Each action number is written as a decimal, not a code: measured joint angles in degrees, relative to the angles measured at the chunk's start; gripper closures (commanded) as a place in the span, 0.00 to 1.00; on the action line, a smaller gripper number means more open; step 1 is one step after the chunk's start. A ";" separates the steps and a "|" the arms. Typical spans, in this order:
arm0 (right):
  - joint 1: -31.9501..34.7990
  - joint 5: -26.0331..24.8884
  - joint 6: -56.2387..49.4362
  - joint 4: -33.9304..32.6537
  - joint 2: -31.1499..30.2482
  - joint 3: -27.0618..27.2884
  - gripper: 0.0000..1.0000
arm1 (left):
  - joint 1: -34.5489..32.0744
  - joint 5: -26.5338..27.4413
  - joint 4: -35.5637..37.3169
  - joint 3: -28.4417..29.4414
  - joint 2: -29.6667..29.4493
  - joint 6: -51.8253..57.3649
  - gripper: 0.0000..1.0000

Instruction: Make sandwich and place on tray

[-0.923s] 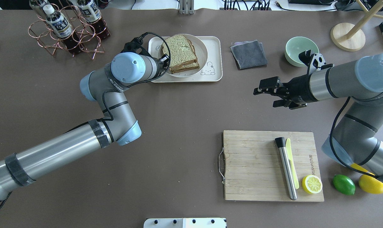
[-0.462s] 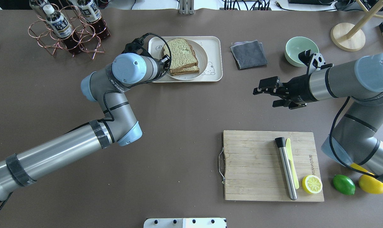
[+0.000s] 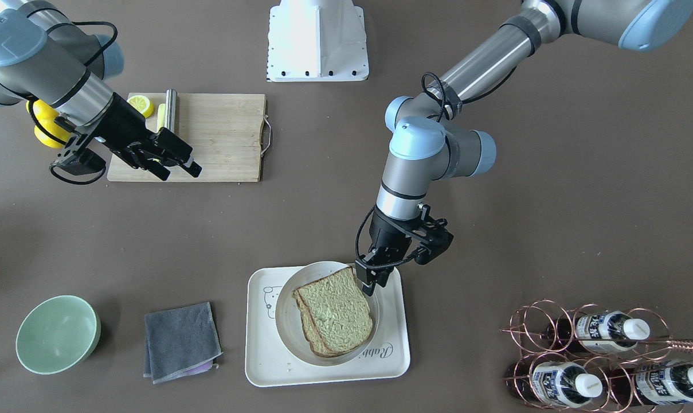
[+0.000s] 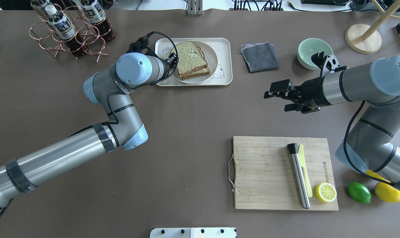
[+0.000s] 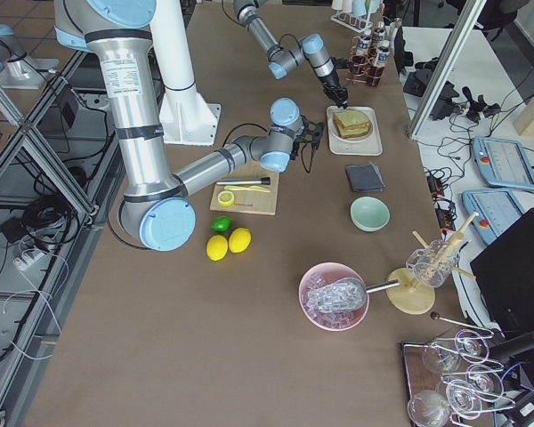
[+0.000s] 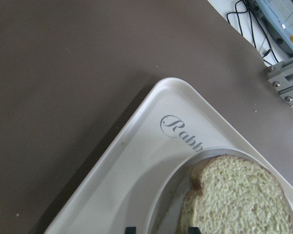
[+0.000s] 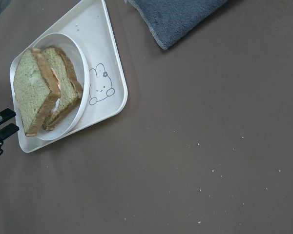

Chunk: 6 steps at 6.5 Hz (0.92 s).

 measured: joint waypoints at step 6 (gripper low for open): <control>6.00 5.19 -3.35 -1.10 -0.70 0.29 0.01 | -1.67 -7.43 28.84 -34.86 11.51 10.51 0.03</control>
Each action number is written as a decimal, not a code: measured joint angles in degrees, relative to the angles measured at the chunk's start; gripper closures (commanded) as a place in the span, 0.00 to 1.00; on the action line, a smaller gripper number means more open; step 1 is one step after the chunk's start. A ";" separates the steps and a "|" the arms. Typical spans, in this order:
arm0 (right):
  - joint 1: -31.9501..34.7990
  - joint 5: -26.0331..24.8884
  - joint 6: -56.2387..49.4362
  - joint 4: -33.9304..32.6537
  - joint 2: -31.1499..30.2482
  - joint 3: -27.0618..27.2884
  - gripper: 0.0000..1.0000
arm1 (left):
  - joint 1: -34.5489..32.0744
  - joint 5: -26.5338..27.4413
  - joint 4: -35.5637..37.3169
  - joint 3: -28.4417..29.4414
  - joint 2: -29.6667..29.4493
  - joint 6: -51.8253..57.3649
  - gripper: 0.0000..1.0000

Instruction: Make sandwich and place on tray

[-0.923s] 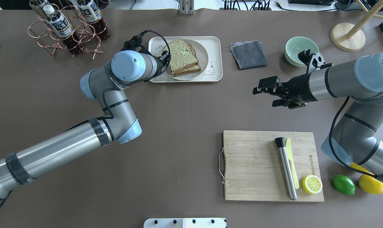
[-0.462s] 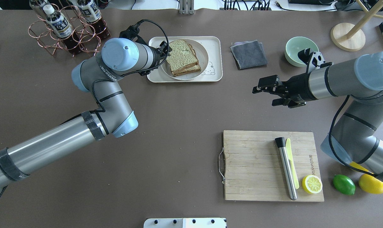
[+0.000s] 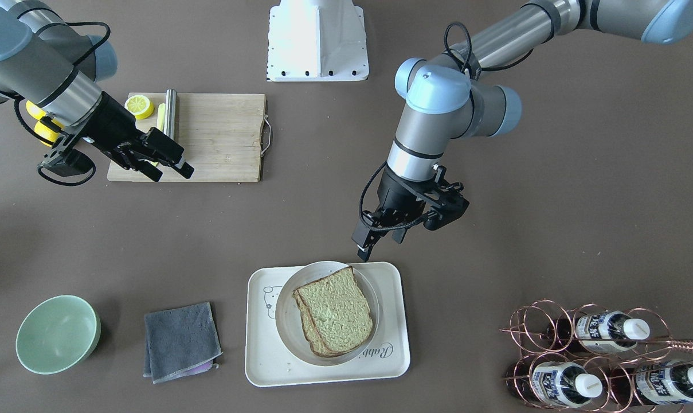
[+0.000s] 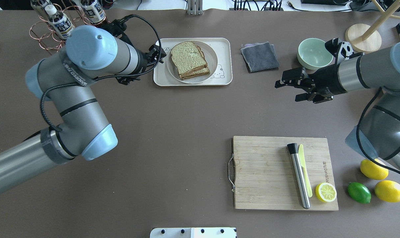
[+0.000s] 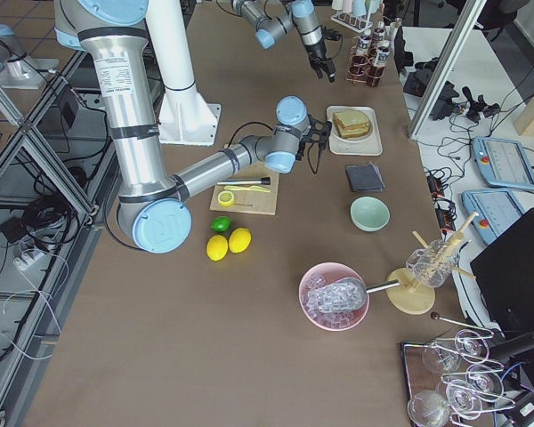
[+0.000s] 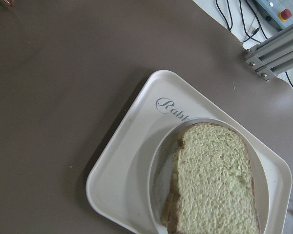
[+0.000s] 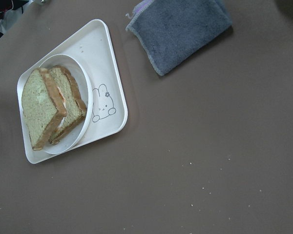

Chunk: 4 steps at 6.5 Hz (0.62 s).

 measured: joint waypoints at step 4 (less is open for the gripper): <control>10.63 1.14 -33.16 -20.76 -4.25 0.33 0.01 | -6.93 -0.35 18.04 -14.99 10.93 25.25 0.03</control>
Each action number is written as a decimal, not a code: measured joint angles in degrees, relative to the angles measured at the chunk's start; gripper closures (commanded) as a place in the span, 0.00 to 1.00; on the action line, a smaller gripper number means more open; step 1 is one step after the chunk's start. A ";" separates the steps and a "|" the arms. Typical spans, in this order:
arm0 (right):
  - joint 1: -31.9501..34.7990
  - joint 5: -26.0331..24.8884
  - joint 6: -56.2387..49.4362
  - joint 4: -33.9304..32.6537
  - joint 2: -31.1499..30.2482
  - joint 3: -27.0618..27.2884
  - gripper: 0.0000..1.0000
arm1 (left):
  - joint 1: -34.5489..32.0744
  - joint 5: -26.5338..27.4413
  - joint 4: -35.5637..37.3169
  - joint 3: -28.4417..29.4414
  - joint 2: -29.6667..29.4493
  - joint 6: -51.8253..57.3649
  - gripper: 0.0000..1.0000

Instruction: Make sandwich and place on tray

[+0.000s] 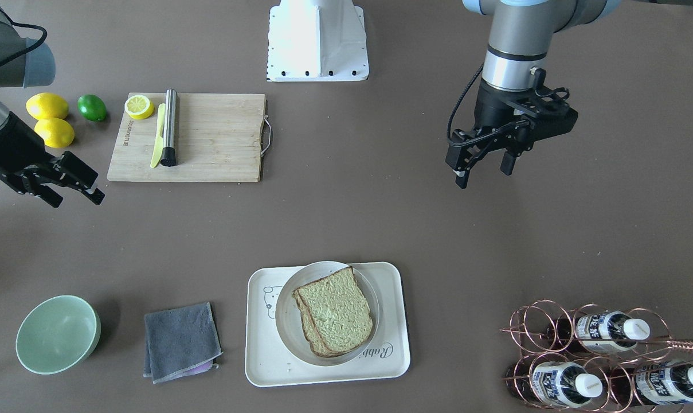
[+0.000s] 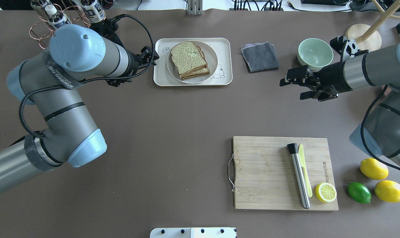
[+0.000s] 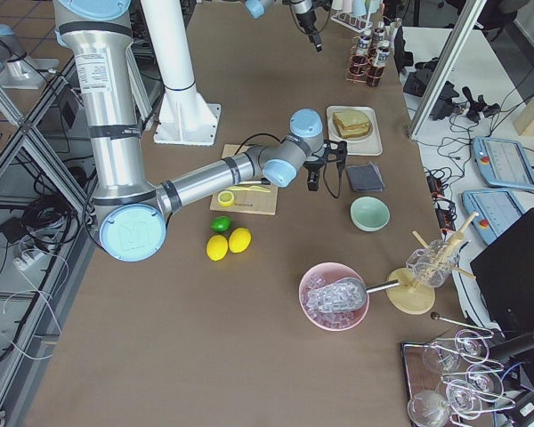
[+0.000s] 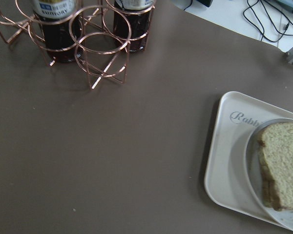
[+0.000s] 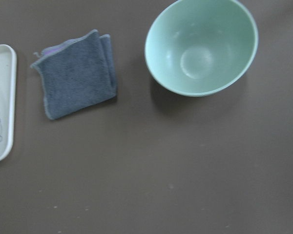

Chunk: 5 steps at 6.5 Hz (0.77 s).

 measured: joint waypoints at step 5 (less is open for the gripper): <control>23.06 1.16 -51.12 -26.56 -2.63 -5.17 0.01 | -34.12 -24.84 6.55 7.09 12.11 58.65 0.03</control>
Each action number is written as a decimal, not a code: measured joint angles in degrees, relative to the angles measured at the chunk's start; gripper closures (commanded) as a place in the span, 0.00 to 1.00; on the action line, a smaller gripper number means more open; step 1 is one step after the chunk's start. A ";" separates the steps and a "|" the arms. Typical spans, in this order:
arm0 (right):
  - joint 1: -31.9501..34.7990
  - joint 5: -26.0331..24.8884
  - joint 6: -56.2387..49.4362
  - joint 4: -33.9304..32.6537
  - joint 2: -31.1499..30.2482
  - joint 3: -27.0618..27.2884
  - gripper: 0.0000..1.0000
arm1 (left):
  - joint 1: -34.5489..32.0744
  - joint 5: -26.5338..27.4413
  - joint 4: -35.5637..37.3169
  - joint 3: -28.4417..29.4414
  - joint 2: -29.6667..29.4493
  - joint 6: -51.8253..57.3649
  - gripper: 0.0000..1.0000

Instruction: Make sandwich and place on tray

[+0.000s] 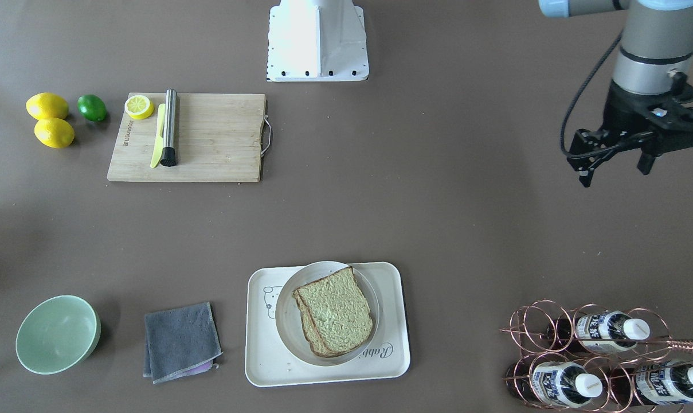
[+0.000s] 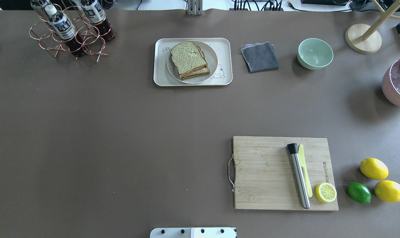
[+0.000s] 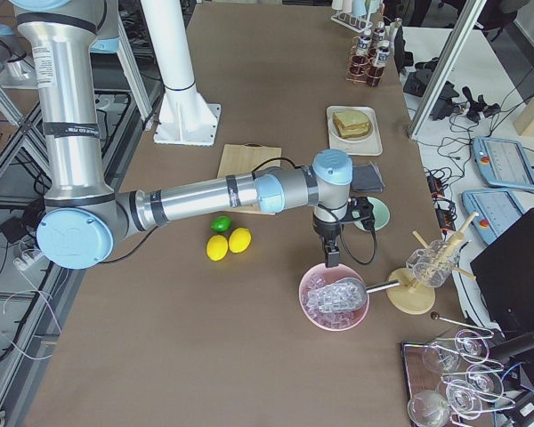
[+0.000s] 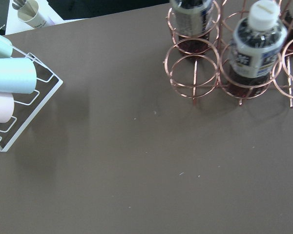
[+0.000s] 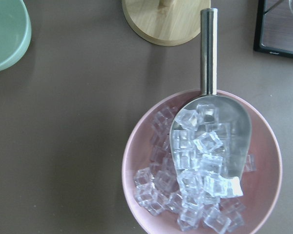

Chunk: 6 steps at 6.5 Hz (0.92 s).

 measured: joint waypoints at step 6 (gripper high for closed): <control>8.73 5.61 -13.85 -0.55 -4.07 -7.09 0.01 | -10.23 -16.34 -6.76 9.88 13.08 13.80 0.03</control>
